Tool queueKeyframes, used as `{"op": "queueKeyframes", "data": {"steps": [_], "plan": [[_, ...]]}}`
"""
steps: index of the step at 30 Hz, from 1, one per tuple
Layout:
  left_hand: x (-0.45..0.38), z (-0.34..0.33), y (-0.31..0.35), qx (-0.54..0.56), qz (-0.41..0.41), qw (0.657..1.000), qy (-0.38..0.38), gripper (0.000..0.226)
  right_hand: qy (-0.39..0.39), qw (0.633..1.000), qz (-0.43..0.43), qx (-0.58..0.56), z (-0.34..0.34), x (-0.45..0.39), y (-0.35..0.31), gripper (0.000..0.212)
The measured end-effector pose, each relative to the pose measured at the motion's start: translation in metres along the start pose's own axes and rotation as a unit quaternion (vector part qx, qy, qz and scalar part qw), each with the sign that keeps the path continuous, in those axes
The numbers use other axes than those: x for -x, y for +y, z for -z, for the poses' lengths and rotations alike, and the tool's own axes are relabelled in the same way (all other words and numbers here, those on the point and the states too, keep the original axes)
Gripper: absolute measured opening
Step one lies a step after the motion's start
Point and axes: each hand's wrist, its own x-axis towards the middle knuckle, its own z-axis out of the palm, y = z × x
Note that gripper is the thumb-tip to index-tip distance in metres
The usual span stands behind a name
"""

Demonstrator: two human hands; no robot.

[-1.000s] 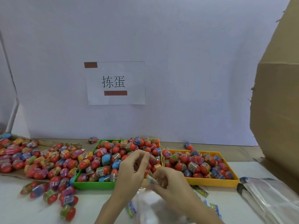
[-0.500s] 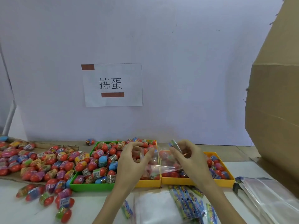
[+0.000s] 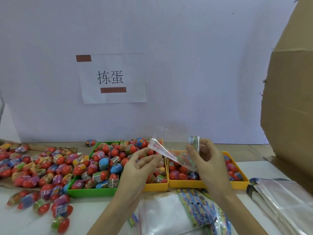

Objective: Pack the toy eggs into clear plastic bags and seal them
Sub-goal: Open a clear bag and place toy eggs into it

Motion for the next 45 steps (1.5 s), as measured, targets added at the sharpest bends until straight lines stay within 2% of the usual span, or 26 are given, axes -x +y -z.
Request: {"op": "queueKeyframes", "data": {"steps": [2,4,6,9,11,15,18,20,21,23,25,30,33,39,41,45], "plan": [[0.001,-0.003,-0.001,0.041,-0.001,0.999,0.007,0.075,-0.008,1.000,-0.012,-0.013,-0.004,0.004,0.000,0.024],[0.001,-0.004,0.001,0.069,-0.013,0.997,0.014,0.077,-0.015,1.000,-0.021,-0.014,-0.009,0.007,0.002,0.036],[0.000,-0.004,0.005,0.077,-0.026,0.997,-0.006,0.090,-0.011,1.000,-0.024,-0.005,-0.014,0.010,0.003,0.040],[0.002,-0.007,0.006,0.056,-0.032,0.996,-0.069,0.108,-0.005,0.999,-0.030,0.017,-0.022,0.014,0.006,0.028],[0.005,-0.011,0.001,0.003,-0.047,0.997,-0.067,0.096,-0.020,0.998,-0.048,0.034,-0.025,0.016,0.010,0.028],[0.007,-0.011,-0.006,0.020,-0.076,0.996,0.036,0.041,-0.055,0.995,-0.067,0.044,-0.029,0.019,0.010,0.025],[0.006,-0.006,-0.001,-0.005,-0.100,0.993,0.061,0.022,-0.058,0.994,-0.083,0.036,-0.029,0.019,0.006,0.048],[0.007,-0.003,0.004,-0.023,-0.117,0.992,0.040,0.018,-0.066,0.995,-0.059,0.038,-0.025,0.016,-0.001,0.059],[0.008,-0.002,0.007,-0.044,-0.126,0.991,0.025,0.015,-0.082,0.995,-0.045,0.045,-0.021,0.015,-0.006,0.056],[0.008,0.000,0.008,-0.091,-0.147,0.985,-0.004,0.014,-0.137,0.989,-0.028,0.054,-0.014,0.013,-0.013,0.037],[0.009,0.001,0.008,-0.112,-0.150,0.982,-0.020,0.012,-0.172,0.984,-0.045,0.021,-0.010,0.012,-0.019,0.019],[0.010,0.000,0.008,-0.111,-0.145,0.983,-0.030,0.010,-0.162,0.981,-0.099,-0.046,-0.009,0.012,-0.020,0.012],[0.009,0.000,0.008,-0.108,-0.154,0.981,-0.035,0.007,-0.147,0.985,-0.088,-0.030,-0.009,0.011,-0.020,0.017],[0.013,-0.002,0.014,-0.111,-0.177,0.977,-0.043,0.020,-0.170,0.982,-0.078,-0.039,-0.008,0.013,-0.024,0.018],[0.013,-0.002,0.014,-0.117,-0.175,0.976,-0.048,0.019,-0.186,0.977,-0.085,-0.053,-0.008,0.014,-0.026,0.020],[0.013,-0.002,0.011,-0.117,-0.180,0.976,-0.045,0.013,-0.165,0.983,-0.075,-0.035,-0.010,0.015,-0.025,0.013]]}}
